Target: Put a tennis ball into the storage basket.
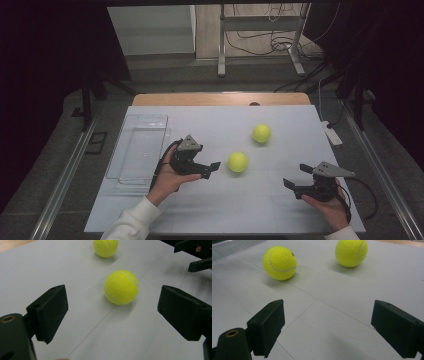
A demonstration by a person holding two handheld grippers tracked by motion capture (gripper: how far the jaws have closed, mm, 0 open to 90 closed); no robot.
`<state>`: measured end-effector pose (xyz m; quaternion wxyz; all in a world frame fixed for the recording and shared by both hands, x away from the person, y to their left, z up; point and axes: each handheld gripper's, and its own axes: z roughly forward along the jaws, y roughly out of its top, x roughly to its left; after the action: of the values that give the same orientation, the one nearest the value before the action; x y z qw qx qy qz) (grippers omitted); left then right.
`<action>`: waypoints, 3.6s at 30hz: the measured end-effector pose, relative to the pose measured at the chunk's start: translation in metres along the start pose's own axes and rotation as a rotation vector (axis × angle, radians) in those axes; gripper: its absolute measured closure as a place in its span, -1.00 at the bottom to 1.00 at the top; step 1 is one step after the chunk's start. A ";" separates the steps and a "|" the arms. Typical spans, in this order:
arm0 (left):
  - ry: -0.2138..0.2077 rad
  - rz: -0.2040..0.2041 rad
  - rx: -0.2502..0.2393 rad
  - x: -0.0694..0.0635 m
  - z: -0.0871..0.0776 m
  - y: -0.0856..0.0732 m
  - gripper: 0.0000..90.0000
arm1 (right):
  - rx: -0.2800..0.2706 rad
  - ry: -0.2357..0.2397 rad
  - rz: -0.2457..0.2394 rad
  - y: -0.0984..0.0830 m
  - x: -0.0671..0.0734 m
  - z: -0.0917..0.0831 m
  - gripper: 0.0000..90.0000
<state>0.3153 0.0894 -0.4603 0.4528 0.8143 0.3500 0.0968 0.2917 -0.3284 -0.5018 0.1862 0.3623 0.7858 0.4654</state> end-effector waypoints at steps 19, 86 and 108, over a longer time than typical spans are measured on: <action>-0.052 0.018 0.030 -0.001 0.022 0.014 -0.77 | 0.014 -0.037 0.000 0.000 -0.001 0.001 -0.73; -0.106 0.073 0.192 -0.009 0.096 0.040 -0.80 | 0.044 -0.041 0.002 -0.004 -0.001 0.005 -0.72; -0.095 0.076 0.280 -0.009 0.119 0.030 -0.84 | 0.047 -0.033 0.001 -0.005 0.000 0.006 -0.72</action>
<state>0.3791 -0.0066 -0.5027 0.3471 0.8858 0.3071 0.0256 0.2936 -0.3268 -0.5086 0.1906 0.3744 0.7931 0.4409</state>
